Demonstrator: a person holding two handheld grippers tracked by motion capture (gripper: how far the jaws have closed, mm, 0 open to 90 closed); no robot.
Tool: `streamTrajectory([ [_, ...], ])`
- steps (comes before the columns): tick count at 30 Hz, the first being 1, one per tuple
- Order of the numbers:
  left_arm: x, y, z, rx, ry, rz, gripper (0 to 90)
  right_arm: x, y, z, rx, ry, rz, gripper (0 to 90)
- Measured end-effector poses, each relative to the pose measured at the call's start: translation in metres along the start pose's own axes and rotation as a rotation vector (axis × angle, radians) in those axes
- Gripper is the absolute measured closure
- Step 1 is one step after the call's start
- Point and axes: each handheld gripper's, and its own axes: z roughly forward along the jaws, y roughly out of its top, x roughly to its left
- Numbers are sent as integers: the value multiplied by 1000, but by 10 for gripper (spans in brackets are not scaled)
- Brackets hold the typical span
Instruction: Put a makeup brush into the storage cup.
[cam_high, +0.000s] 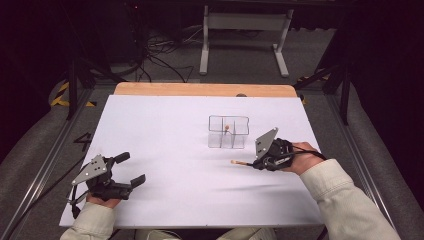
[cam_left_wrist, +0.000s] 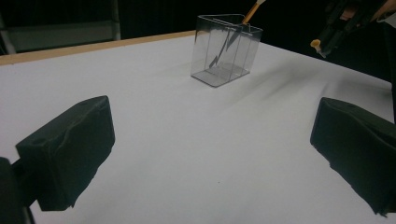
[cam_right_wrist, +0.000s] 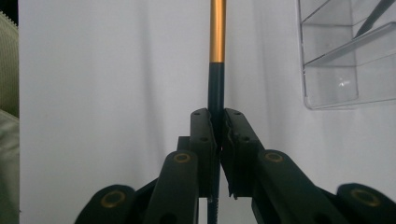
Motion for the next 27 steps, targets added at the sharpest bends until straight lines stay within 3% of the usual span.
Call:
streamTrajectory([
  [7,0,0,0,1,0,-1,4,1,0,-11,-76,-12,13,833],
  [27,0,0,0,2,-2,0,4,7,-13,-27,-384,-70,90,833],
])
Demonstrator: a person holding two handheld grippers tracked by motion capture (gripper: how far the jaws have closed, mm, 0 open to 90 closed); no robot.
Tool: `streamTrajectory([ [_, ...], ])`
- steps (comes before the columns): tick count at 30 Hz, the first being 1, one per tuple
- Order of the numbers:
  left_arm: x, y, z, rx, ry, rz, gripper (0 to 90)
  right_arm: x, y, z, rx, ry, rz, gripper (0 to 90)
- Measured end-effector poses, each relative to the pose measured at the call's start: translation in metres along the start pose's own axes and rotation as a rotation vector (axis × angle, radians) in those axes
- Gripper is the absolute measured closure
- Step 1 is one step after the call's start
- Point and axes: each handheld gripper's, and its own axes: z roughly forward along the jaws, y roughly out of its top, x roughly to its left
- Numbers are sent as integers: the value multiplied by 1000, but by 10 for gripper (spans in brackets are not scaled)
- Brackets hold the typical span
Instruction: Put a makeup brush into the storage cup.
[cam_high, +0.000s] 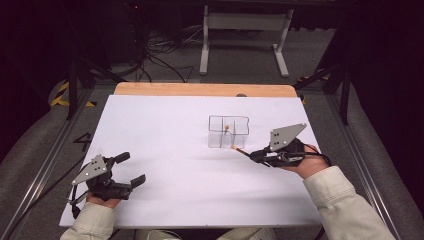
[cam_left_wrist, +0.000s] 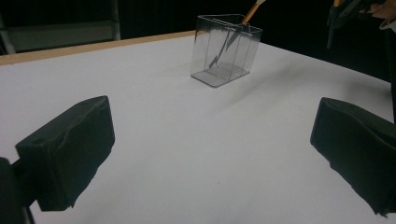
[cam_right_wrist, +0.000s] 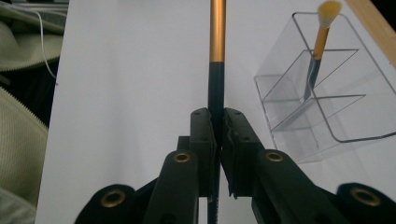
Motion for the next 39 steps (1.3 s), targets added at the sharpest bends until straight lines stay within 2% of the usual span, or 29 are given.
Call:
streamTrajectory([
  [8,0,0,0,-2,2,2,4,3,-2,-7,-141,-34,48,833],
  [9,0,0,0,-3,1,3,4,3,-2,-7,-141,-34,48,833],
  [13,0,0,1,-5,-1,0,4,4,-4,-7,-204,-48,79,833],
  [17,0,0,1,-6,-2,0,4,4,-5,-8,-234,-58,91,833],
  [19,0,0,1,-7,-3,0,4,4,-6,-10,-282,-73,109,833],
  [24,1,0,1,-6,-3,4,4,4,-8,-12,-325,-89,129,833],
  [25,1,0,1,-4,-2,0,4,4,-8,-12,-336,-98,135,833],
  [26,1,0,1,2,0,0,4,4,-11,-13,-375,-123,143,833],
  [27,1,0,2,4,0,1,4,4,-12,-13,-393,-132,154,833],
  [34,1,0,2,6,1,3,4,3,-21,-11,-464,-177,196,833],
  [39,1,0,2,7,1,3,4,4,-23,-11,-506,-204,208,833],
])
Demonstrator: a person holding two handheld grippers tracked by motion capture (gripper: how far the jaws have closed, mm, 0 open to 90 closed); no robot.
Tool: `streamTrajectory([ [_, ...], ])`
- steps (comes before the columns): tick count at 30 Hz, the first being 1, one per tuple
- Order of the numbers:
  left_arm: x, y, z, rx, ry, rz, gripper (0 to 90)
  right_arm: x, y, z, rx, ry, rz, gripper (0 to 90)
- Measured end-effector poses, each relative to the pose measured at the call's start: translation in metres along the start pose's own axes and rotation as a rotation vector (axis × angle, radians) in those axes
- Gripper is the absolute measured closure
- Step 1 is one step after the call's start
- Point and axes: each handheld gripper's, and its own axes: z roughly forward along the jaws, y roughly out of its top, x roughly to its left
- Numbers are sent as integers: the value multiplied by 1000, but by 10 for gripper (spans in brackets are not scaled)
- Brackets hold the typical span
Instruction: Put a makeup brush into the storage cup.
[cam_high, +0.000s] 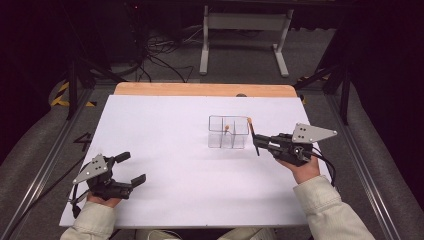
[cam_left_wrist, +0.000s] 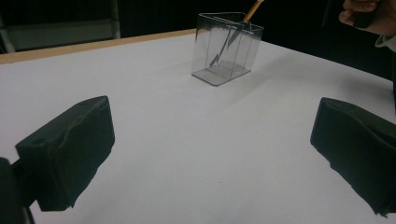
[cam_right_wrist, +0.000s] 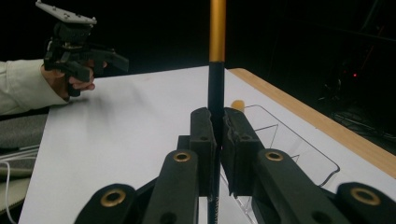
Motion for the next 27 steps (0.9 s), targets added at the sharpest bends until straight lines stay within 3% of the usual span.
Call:
streamTrajectory([
  [13,0,0,0,-5,1,0,4,2,-5,2,-127,-52,11,833],
  [27,1,0,0,0,-2,3,4,-3,-9,10,-196,-71,45,833],
])
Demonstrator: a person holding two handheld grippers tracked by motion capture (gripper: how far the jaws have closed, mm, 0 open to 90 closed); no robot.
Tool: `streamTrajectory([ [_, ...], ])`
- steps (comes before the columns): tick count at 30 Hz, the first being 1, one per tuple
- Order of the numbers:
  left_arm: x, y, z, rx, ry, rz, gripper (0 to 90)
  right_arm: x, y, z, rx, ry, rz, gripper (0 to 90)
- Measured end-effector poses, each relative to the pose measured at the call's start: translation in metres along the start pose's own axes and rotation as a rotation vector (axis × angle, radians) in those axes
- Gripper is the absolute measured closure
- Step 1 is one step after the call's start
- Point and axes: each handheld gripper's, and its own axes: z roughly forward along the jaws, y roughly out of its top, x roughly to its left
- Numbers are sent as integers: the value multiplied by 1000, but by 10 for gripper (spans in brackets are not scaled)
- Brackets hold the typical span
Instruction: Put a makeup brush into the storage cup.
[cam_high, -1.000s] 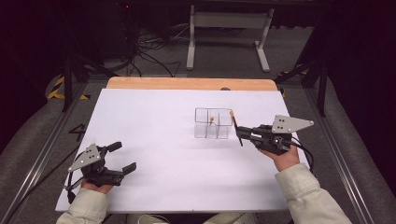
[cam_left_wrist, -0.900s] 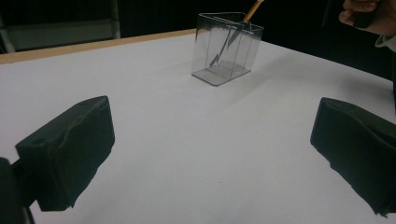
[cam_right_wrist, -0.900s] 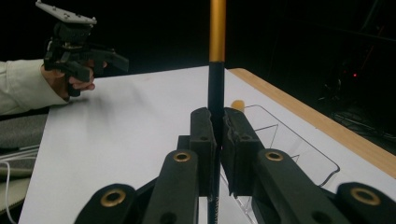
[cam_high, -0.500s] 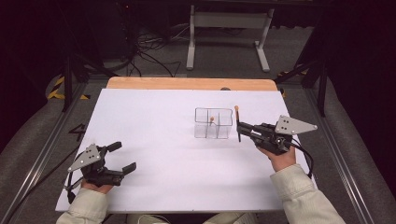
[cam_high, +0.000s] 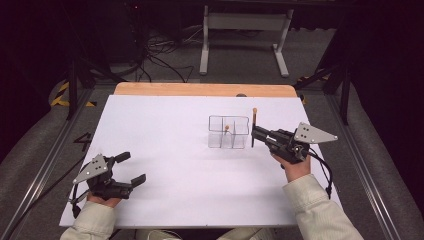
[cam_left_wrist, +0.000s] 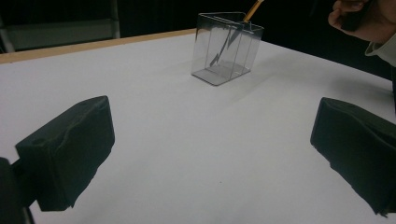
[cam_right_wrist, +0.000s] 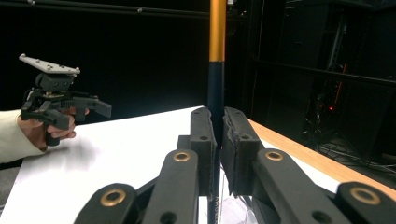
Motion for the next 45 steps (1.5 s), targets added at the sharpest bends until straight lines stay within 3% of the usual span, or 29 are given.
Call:
streamTrajectory([
  [18,0,0,0,0,-1,-4,3,-15,3,23,-21,-52,24,833],
  [45,1,0,1,5,-5,2,4,-34,0,56,-5,-107,28,832],
])
